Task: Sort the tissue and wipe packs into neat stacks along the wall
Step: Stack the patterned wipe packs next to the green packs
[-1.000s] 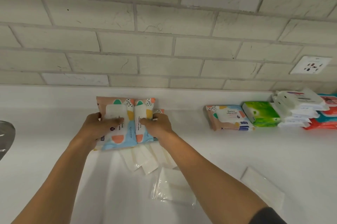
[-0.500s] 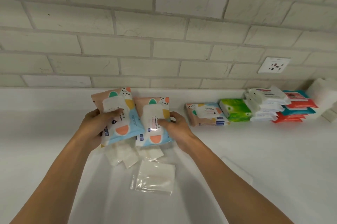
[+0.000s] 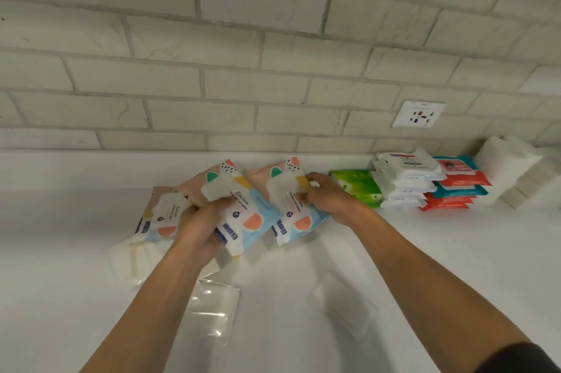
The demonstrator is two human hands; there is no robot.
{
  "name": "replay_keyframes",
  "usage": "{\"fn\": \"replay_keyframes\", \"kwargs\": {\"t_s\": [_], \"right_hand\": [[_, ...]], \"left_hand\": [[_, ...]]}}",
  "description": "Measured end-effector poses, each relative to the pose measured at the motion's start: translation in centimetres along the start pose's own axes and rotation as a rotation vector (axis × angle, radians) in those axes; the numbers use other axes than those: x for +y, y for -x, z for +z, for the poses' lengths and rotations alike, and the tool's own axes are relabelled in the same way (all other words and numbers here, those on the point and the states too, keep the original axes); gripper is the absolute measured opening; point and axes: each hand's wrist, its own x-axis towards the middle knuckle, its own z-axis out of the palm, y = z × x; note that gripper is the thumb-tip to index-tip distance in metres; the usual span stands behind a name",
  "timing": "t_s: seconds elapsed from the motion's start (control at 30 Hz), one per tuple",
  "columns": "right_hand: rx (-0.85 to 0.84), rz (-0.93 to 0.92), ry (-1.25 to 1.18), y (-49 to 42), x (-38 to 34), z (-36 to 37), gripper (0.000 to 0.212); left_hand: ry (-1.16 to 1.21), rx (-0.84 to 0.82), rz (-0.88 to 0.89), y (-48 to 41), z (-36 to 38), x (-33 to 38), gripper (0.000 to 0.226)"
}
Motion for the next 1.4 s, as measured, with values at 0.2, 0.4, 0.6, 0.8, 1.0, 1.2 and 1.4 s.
{"fn": "replay_keyframes", "kwargs": {"t_s": [0.2,0.4,0.6,0.8,1.0,1.2,1.4], "right_hand": [[-0.104,-0.016,0.183,-3.0,-0.1,-3.0,0.035],[-0.200,-0.100,0.423,-5.7,-0.9,-5.0,0.042],[-0.326,-0.146,0.690,-8.5,-1.9,-5.0,0.052],[-0.337,-0.175,0.885,-10.7,-2.0,-5.1,0.057],[-0.062,-0.305,0.864,-10.1,1.0,-3.9,0.046],[0.228,-0.549,0.682,-8.0,3.5,-4.2,0.033],[-0.199,-0.444,0.653,-5.7,6.4,-4.9,0.058]], "left_hand": [[0.057,0.012,-0.014,-1.4,2.4,-2.5,0.042],[0.072,0.065,-0.046,-2.5,3.2,-4.3,0.045],[0.116,0.060,-0.041,-3.6,3.9,-6.0,0.044],[0.126,0.034,-0.029,-4.4,4.9,-6.4,0.043],[0.136,0.033,-0.040,-4.9,5.6,-6.5,0.044],[0.161,0.034,-0.046,-4.9,6.3,-6.9,0.045],[0.208,0.073,-0.044,-5.3,6.0,-7.0,0.041]]}}
